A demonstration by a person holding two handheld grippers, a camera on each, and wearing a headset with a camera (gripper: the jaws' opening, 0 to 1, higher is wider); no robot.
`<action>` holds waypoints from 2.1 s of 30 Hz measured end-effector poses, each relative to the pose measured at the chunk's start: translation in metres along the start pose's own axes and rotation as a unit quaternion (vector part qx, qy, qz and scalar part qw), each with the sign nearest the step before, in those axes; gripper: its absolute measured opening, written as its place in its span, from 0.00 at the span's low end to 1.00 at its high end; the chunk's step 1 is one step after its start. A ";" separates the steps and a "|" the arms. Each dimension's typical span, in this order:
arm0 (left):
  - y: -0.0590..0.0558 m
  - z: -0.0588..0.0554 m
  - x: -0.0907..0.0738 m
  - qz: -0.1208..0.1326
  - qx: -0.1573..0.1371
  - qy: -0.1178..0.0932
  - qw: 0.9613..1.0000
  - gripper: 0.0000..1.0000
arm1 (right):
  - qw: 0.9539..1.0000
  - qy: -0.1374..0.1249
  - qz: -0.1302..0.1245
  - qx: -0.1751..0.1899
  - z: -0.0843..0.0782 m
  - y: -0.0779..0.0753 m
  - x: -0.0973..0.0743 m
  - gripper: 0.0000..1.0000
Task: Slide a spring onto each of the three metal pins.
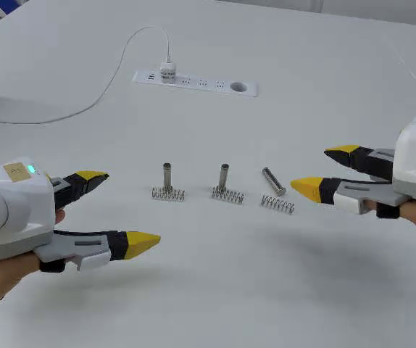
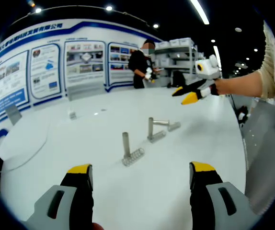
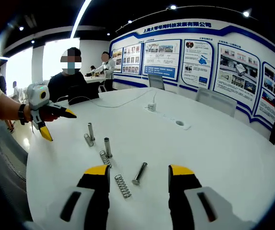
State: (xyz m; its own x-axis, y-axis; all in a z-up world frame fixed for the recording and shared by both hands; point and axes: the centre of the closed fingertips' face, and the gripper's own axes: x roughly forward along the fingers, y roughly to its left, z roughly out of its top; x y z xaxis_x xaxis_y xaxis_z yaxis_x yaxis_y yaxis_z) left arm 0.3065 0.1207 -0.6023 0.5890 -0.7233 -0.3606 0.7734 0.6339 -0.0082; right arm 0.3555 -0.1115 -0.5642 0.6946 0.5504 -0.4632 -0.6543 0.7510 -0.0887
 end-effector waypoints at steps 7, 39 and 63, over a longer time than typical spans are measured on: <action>-0.001 0.001 0.002 -0.002 0.001 -0.001 1.000 0.84 | 1.000 0.019 -0.016 0.008 0.003 -0.006 0.017 0.42; 0.002 0.000 0.001 0.006 -0.008 -0.006 1.000 0.84 | 0.986 0.157 -0.044 0.037 -0.032 -0.010 0.087 0.20; 0.006 -0.002 -0.001 0.012 -0.016 -0.008 1.000 0.83 | 0.974 0.212 -0.043 0.059 -0.052 -0.010 0.099 0.11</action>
State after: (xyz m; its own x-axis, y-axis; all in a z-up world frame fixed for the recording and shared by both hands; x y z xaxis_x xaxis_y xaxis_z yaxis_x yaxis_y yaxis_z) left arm 0.3104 0.1260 -0.6035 0.6113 -0.7117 -0.3462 0.7511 0.6595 -0.0295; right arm 0.4150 -0.0832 -0.6547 0.5433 0.3010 -0.7837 -0.5425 0.8383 -0.0541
